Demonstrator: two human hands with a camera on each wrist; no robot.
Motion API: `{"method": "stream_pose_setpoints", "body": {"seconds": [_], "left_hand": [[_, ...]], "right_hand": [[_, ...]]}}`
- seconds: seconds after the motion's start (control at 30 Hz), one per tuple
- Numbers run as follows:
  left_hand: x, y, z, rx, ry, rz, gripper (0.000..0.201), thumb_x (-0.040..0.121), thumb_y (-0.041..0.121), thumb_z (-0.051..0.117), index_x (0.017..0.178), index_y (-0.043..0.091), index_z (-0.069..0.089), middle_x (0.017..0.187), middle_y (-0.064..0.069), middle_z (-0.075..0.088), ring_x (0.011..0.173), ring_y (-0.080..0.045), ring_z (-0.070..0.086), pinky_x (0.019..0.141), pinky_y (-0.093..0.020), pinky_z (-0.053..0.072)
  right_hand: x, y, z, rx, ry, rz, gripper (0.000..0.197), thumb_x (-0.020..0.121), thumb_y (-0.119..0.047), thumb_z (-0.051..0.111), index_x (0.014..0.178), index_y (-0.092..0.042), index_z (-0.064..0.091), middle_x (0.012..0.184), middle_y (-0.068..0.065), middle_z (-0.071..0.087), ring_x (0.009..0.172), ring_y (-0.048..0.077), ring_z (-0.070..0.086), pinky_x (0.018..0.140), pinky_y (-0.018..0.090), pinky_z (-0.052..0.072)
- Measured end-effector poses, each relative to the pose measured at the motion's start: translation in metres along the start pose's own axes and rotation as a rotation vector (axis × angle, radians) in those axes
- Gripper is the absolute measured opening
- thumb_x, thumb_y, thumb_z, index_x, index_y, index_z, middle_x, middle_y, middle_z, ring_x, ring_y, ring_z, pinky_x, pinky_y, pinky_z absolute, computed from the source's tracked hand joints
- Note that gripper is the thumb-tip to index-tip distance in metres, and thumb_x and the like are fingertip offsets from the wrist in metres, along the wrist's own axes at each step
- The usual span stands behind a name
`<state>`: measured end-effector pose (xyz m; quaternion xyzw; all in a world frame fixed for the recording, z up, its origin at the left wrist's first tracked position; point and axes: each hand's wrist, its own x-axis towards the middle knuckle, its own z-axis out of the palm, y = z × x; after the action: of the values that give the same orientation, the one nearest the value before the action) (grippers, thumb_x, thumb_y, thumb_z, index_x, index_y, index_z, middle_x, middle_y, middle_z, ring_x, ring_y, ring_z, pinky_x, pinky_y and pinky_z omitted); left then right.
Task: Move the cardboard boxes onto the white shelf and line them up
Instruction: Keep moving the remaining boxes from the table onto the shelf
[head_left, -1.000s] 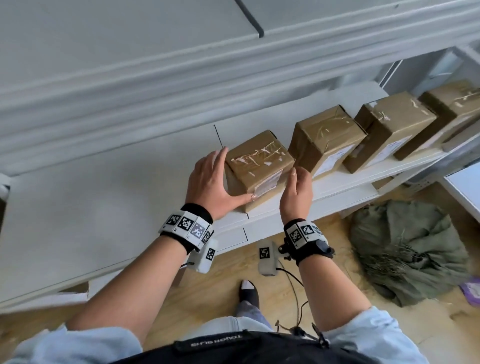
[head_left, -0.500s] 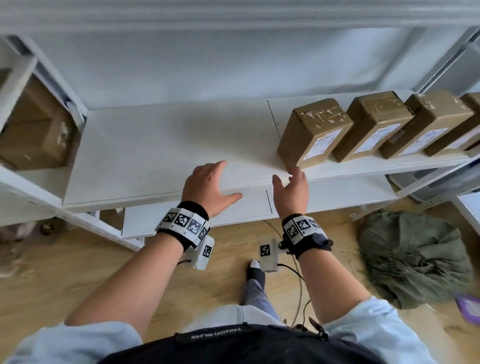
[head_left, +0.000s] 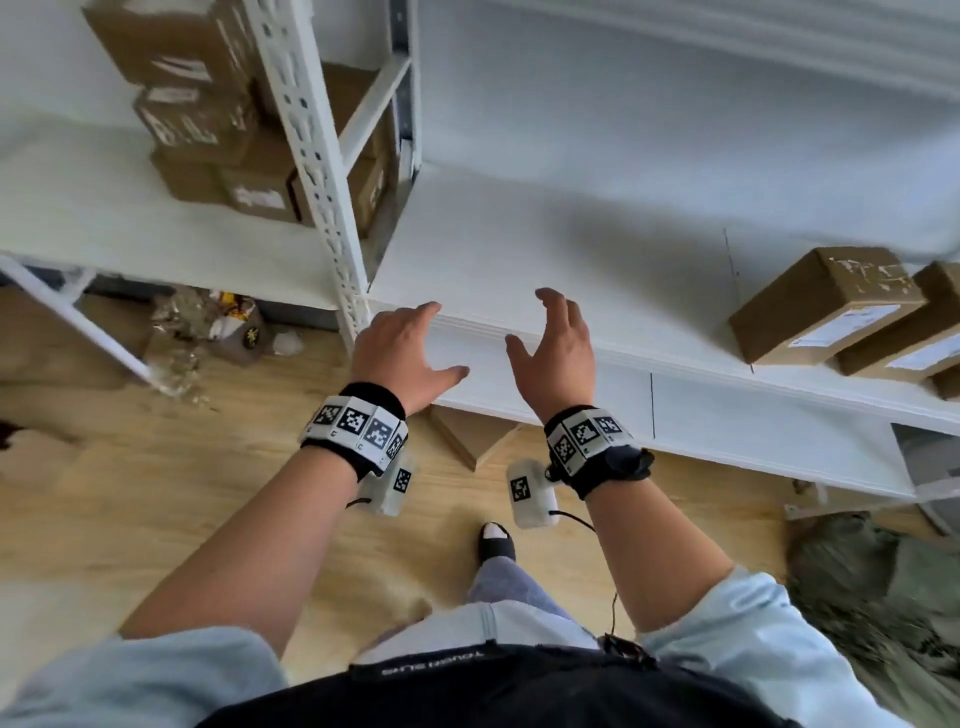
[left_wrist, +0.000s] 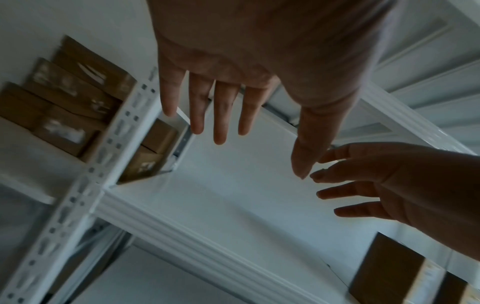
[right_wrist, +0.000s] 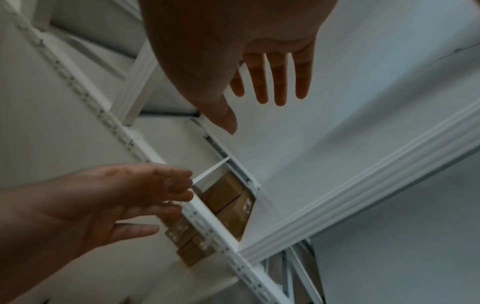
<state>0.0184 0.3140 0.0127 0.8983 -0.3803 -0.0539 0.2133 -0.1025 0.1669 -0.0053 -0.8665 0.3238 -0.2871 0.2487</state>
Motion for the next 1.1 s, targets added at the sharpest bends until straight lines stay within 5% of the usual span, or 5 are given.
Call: {"method": "stream_pose_setpoints", "body": {"seconds": [0.3, 0.4, 0.57, 1.1], "left_hand": [[0.01, -0.116, -0.047, 0.083, 0.114, -0.17, 0.084, 0.07, 0.074, 0.068, 0.134, 0.021, 0.05, 0.12, 0.0, 0.066, 0.113, -0.025, 0.058, 0.095, -0.042, 0.047], [0.023, -0.16, -0.059, 0.076, 0.122, -0.266, 0.097, 0.068, 0.081, 0.058, 0.14, 0.018, 0.046, 0.127, -0.003, 0.063, 0.118, -0.028, 0.056, 0.101, -0.043, 0.044], [0.056, -0.238, -0.082, 0.103, 0.133, -0.389, 0.095, 0.073, 0.07, 0.065, 0.148, 0.021, 0.036, 0.141, -0.005, 0.052, 0.132, -0.027, 0.044, 0.11, -0.044, 0.036], [0.212, -0.382, -0.154, 0.097, 0.064, -0.46, 0.1, 0.078, 0.062, 0.07, 0.155, 0.021, 0.021, 0.15, -0.007, 0.041, 0.137, -0.03, 0.038, 0.111, -0.044, 0.033]], "right_hand": [[0.027, -0.095, 0.09, -0.138, -0.244, -0.301, 0.063, 0.079, -0.02, 0.069, 0.137, -0.011, 0.046, 0.128, 0.01, 0.055, 0.109, 0.033, 0.056, 0.088, 0.044, 0.05], [0.043, -0.124, 0.135, -0.161, -0.316, -0.386, 0.065, 0.08, -0.021, 0.068, 0.14, -0.012, 0.043, 0.132, 0.009, 0.053, 0.113, 0.032, 0.054, 0.093, 0.044, 0.049], [0.073, -0.181, 0.218, -0.153, -0.438, -0.522, 0.068, 0.081, -0.02, 0.066, 0.142, -0.014, 0.039, 0.139, 0.008, 0.048, 0.122, 0.029, 0.051, 0.103, 0.044, 0.045], [0.222, -0.282, 0.361, -0.198, -0.474, -0.408, 0.076, 0.083, -0.028, 0.07, 0.147, -0.017, 0.03, 0.146, 0.007, 0.04, 0.132, 0.029, 0.041, 0.11, 0.045, 0.039]]}}
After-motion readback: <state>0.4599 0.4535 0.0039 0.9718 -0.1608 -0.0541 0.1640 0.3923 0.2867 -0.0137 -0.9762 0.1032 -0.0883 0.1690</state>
